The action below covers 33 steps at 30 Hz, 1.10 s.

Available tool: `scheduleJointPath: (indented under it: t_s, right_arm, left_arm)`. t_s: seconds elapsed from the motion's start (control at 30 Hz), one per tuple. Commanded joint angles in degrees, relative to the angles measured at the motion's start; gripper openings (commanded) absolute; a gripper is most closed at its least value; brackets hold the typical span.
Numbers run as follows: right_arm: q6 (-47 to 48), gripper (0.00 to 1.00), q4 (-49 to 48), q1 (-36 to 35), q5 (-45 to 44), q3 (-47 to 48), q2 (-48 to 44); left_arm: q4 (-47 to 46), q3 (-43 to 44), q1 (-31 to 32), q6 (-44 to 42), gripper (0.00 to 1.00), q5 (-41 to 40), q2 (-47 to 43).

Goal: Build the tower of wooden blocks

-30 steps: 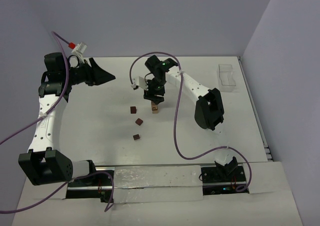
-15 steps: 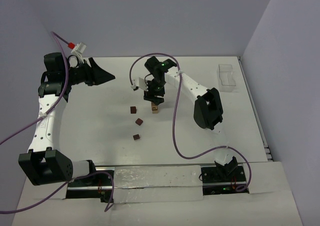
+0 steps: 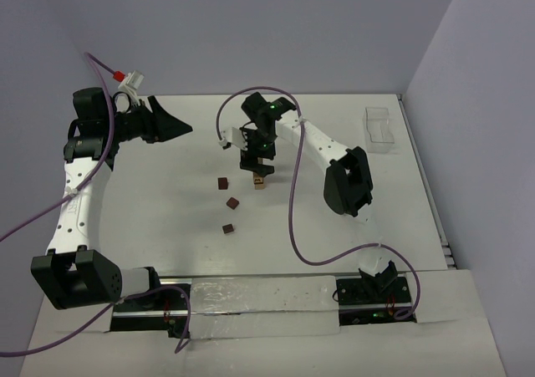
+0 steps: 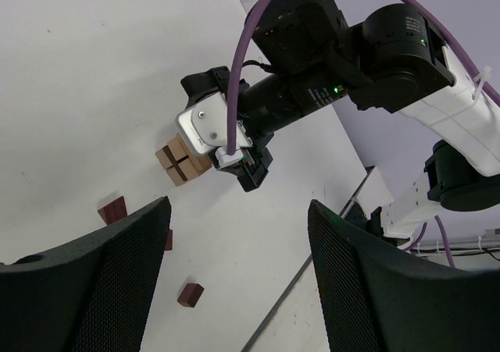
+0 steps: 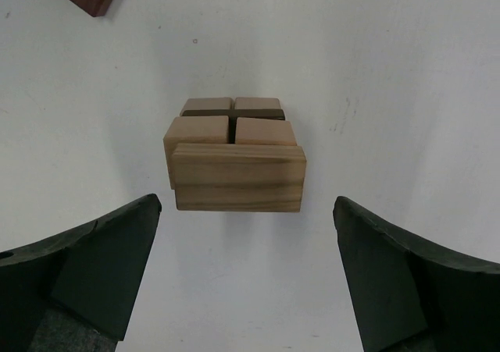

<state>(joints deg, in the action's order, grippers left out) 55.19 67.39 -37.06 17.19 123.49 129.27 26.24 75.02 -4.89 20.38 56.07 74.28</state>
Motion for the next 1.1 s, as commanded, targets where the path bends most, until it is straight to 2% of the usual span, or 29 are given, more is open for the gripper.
scheduleJointPath:
  t_s: [0.0, 0.33, 0.57, 0.7, 0.87, 0.93, 1.07]
  right_arm:
    - [-0.84, 1.00, 0.71, -0.96, 0.13, 3.80, -1.13]
    - [-3.26, 1.00, 2.48, -2.33, 2.25, 4.80, -8.72]
    - [-10.53, 1.00, -2.06, -2.75, 5.38, 0.66, -20.83]
    - [-19.84, 1.00, -9.32, -2.86, 7.00, -9.38, -29.22]
    - [-36.16, 0.99, -18.87, -5.21, 4.09, -23.72, -36.89]
    - [-42.94, 0.92, -21.87, -6.97, 2.01, -28.86, -38.41]
    - [-49.83, 0.82, -25.71, -10.54, -2.77, -35.72, -37.79]
  left_arm:
    - [-2.79, 0.21, -0.39, 0.10, 0.78, 1.76, -0.33]
    - [-5.06, -2.20, -3.01, 2.52, 0.87, 3.87, -3.19]
    - [-0.34, -3.21, -3.64, -5.19, 0.88, -0.39, -6.01]
    - [1.71, -5.49, -3.73, -9.78, 0.86, -4.15, -8.25]
    - [0.92, -8.17, -3.70, -9.40, 0.85, -7.29, -10.97]
    - [-0.38, -9.38, -3.73, -8.22, 0.84, -8.71, -11.78]
    - [-2.58, -11.72, -3.73, -4.25, 0.83, -12.39, -12.58]
